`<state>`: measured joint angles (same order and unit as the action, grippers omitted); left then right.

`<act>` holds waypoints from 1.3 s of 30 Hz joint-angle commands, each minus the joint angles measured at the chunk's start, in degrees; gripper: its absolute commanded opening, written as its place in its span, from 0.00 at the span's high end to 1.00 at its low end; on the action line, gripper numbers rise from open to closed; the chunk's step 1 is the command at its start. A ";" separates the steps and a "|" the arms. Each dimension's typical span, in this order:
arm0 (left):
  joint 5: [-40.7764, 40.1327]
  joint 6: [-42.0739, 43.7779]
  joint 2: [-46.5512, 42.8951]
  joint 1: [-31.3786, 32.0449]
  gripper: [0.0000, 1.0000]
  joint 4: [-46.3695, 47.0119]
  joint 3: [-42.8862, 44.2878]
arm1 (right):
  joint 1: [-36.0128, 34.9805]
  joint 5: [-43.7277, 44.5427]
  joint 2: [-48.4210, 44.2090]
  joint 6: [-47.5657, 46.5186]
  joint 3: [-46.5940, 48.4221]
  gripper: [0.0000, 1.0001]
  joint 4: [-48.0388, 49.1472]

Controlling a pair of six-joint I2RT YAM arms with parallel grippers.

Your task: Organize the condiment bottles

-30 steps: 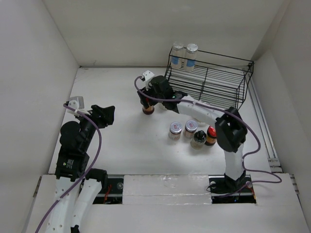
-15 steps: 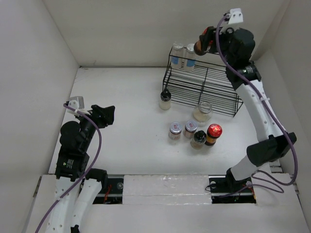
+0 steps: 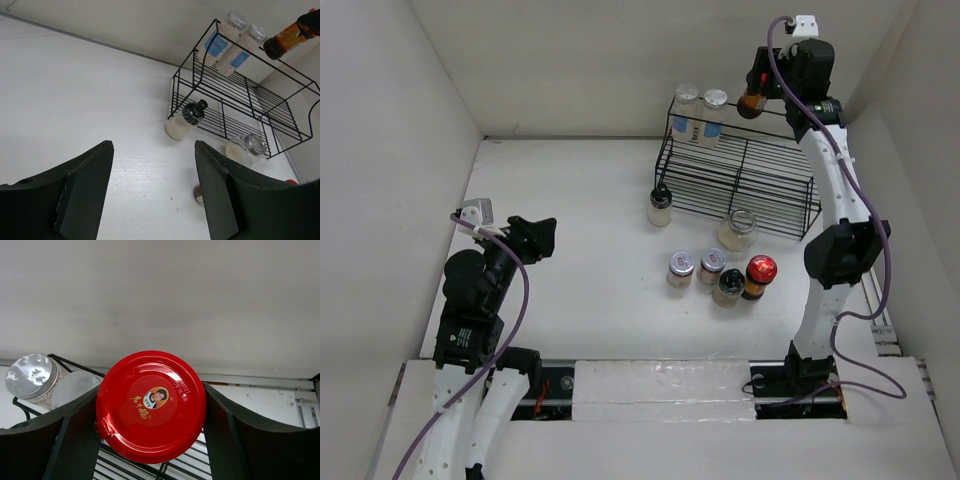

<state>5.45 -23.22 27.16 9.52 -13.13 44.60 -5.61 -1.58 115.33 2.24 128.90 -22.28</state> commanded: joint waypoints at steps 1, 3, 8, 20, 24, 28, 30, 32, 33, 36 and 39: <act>-0.18 0.64 -0.35 -0.29 0.38 2.14 0.40 | -0.28 -1.23 -4.23 0.84 3.39 0.57 5.41; -0.18 0.64 -0.35 -0.29 0.38 2.14 0.40 | -0.28 -1.23 -4.84 0.84 0.23 0.57 6.72; 0.35 0.64 -0.35 -0.29 0.38 2.14 0.40 | -0.28 -1.84 -6.69 1.36 -8.99 0.57 9.36; 0.35 0.64 -0.35 -0.29 0.38 2.14 0.40 | -0.28 -2.89 -2.92 2.42 -11.83 0.48 9.01; 0.35 0.64 -0.35 -0.29 0.38 2.14 0.40 | -0.81 -3.68 -1.86 2.42 -11.83 0.36 9.01; 0.35 0.64 0.17 -0.29 0.38 2.14 0.40 | -2.03 -3.69 -1.86 2.42 -11.05 0.19 8.49; 0.35 0.64 0.18 -0.29 0.38 2.14 0.40 | -2.04 -3.69 -1.86 2.42 -9.03 0.07 7.61; 0.35 0.64 0.18 -0.29 0.38 2.14 0.40 | -2.04 -2.29 -2.82 2.42 -8.49 0.02 7.08; 0.35 0.64 0.18 -0.29 0.38 2.14 0.40 | -2.04 -1.59 -4.39 2.42 -8.49 0.00 7.08; 0.35 0.64 0.18 -0.29 0.38 2.14 0.40 | -2.04 0.44 -9.48 2.42 -12.07 0.00 9.53; 0.35 0.64 -0.44 -0.29 0.38 2.14 0.40 | -4.58 4.12 -16.16 2.94 -20.06 0.05 15.30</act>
<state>5.50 -23.22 27.16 9.52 -13.13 44.60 -8.03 -1.28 107.96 4.38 112.73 -15.68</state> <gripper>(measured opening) 0.615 0.964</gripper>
